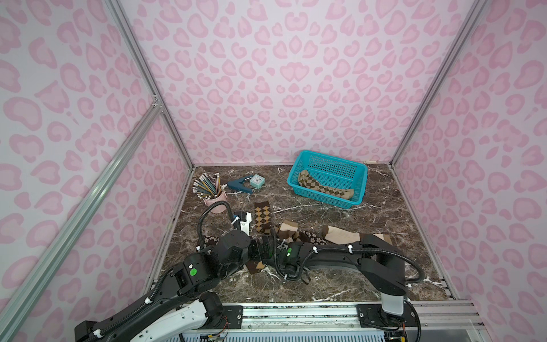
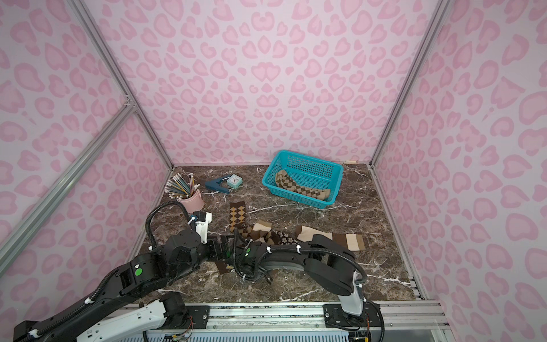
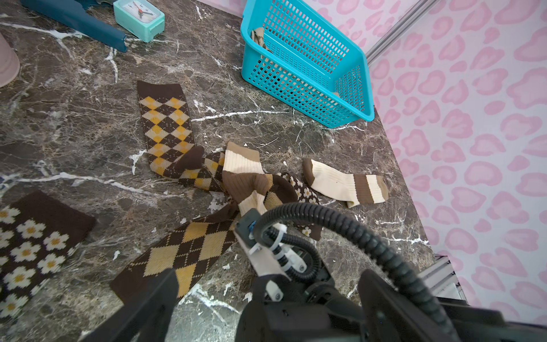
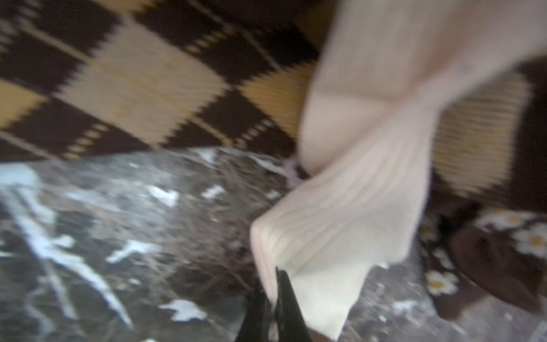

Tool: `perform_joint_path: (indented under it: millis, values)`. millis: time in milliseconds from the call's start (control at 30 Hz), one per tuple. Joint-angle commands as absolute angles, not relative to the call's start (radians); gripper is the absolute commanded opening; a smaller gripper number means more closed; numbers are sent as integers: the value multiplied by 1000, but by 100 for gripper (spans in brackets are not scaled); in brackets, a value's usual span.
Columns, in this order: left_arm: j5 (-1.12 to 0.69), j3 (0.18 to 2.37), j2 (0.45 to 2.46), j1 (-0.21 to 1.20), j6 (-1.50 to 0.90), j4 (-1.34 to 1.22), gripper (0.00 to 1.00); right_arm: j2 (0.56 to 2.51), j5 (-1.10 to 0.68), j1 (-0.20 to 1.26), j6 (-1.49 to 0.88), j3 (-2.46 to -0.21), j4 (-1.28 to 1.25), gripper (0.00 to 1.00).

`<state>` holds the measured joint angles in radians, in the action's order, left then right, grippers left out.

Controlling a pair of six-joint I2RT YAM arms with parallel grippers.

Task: Place the socks together as a pair
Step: Pick up the sock.

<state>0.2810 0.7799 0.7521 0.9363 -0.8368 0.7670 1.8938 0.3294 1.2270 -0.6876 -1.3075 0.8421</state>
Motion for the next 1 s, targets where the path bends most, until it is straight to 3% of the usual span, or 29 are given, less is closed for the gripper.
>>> perform_joint_path:
  millis: [0,267,533,767,967]
  values:
    - [275,785,759,936,-832,729,98,1774,311,1225,-680,-1294,867,6]
    - [217,797,853,936,-781,640,99,1415,-95,1057,-606,-1012,691,6]
    - [187,838,978,938,-728,538,99,1148,-364,630,-565,-803,706,8]
    - [163,912,1187,919,-675,495,97,1198,-347,331,-502,-759,845,10]
    - [39,1019,1439,837,-657,517,98,1249,-336,272,-484,-758,801,10]
